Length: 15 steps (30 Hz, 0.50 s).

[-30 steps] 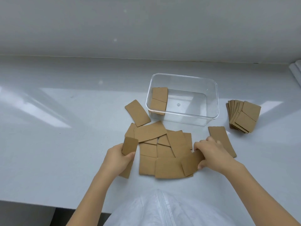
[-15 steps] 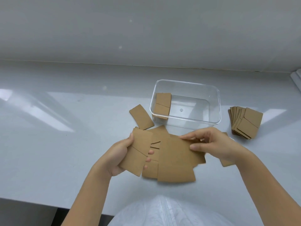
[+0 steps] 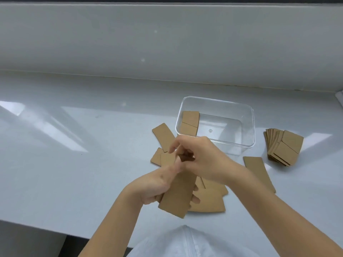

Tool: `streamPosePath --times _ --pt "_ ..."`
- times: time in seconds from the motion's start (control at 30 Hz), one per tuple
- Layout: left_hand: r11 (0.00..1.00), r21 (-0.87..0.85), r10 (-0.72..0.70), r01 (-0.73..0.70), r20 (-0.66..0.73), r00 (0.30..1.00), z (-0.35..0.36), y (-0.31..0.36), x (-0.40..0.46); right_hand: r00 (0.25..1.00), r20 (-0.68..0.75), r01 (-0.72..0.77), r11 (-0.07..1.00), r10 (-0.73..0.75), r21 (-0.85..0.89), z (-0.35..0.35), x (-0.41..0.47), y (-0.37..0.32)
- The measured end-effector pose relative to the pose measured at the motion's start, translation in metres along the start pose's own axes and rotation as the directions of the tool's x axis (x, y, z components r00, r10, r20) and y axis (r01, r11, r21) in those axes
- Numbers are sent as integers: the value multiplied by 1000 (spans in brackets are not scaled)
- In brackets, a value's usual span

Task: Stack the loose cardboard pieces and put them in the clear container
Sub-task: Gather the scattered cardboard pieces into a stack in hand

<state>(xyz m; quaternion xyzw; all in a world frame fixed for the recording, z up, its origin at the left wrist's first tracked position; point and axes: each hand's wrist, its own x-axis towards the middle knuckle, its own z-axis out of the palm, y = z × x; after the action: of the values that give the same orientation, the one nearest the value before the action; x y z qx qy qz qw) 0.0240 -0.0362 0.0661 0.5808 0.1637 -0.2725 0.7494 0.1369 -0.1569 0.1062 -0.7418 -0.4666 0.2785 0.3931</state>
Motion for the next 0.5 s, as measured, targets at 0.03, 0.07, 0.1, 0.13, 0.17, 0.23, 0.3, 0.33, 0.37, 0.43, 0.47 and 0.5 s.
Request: streamPosePath --times 0.03,0.07,0.1,0.13,0.17,0.23,0.3,0.33,0.37,0.43,0.47,0.5 --pt "1000 -9 18 -18 9 1000 3 -2 -1 999 -32 -19 999 20 34 6 -1 2" --pt "999 -35 30 -30 1 1000 4 -5 -1 997 -57 -40 998 43 53 12 -3 6" --pt "998 -60 33 -33 -10 999 5 -9 -1 995 -79 -55 997 59 49 19 -4 10" --pt "997 -76 24 -26 -27 999 4 -12 -1 993 -103 -58 998 59 16 25 -5 14" --pt "995 -96 8 -12 -46 999 2 -15 -3 989 -140 -50 998 45 -29 30 -4 19" --pt "986 -169 -10 -7 -97 995 -5 -23 -9 967 -254 -43 996 22 -76 33 3 30" --pt "968 -243 5 -55 -200 980 -16 -27 -15 931 -356 -100 994 75 -52 30 17 37" --pt "960 -266 8 -87 -285 959 -24 -29 -18 915 -386 -140 990 117 -32 28 26 40" --pt "948 -293 5 -123 -373 928 -32 -31 -21 904 -399 -177 984 156 -17 28 36 40" --pt "912 -356 -4 -206 -509 861 -50 -32 -27 904 -380 -219 976 198 -14 32 59 35" --pt "892 -381 -7 -244 -551 834 -58 -33 -30 916 -347 -224 974 199 -31 37 72 31" --pt "879 -391 -3 -274 -579 815 -62 -32 -32 932 -305 -226 972 196 -66 41 83 28"
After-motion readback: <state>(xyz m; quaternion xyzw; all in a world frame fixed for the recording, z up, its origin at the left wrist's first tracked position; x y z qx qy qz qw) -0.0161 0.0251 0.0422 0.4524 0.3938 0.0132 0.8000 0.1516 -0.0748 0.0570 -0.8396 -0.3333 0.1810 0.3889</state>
